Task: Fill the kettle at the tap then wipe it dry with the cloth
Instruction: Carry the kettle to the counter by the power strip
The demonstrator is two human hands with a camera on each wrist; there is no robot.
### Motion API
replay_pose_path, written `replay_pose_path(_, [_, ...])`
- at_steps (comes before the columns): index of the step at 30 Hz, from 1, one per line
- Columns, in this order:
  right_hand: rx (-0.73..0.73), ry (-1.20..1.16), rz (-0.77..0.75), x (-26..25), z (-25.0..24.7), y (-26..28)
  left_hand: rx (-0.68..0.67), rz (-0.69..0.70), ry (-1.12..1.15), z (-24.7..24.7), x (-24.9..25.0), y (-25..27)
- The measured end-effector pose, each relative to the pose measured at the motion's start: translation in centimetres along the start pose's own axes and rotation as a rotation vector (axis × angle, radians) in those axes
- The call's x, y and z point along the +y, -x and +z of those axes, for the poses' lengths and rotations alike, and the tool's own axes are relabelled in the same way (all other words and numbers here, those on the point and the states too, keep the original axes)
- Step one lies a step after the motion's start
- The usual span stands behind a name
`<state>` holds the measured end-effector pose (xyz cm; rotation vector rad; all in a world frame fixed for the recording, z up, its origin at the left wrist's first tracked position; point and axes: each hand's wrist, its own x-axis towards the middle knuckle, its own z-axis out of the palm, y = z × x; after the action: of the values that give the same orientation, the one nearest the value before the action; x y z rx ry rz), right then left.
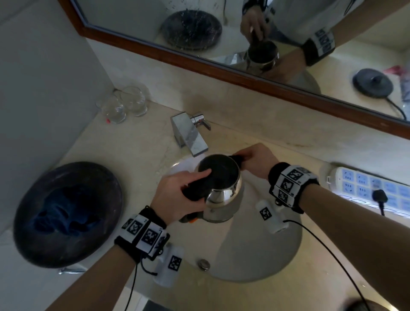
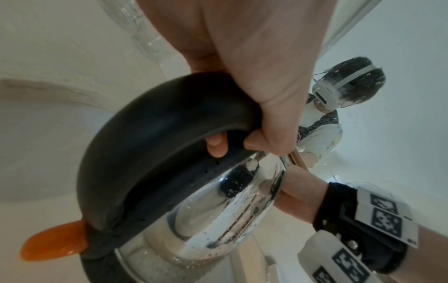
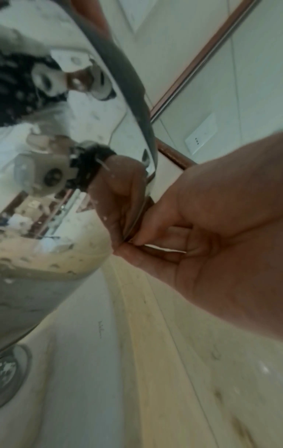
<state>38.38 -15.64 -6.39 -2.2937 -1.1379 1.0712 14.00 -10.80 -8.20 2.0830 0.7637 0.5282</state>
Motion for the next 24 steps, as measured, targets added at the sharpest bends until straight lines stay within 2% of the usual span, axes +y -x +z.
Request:
replay_pose_path(5, [0.102, -0.08, 0.009, -0.3, -2.4, 2.4, -0.014, 0.05, 0.022, -0.5, 2.2, -1.4])
replay_pose_path(12, [0.249, -0.131, 0.05, -0.2, -5.6, 6.1, -0.108, 0.011, 0.068, -1.9, 7.4, -3.2])
replay_pose_path(16, [0.362, -0.208, 0.059, -0.4, -8.2, 8.6, -0.149, 0.035, 0.011, -3.2, 10.6, -4.4])
replay_pose_path(24, [0.57, -0.144, 0.02, -0.6, -13.3, 14.8, -0.201, 0.134, -0.052, -3.7, 17.3, -5.5])
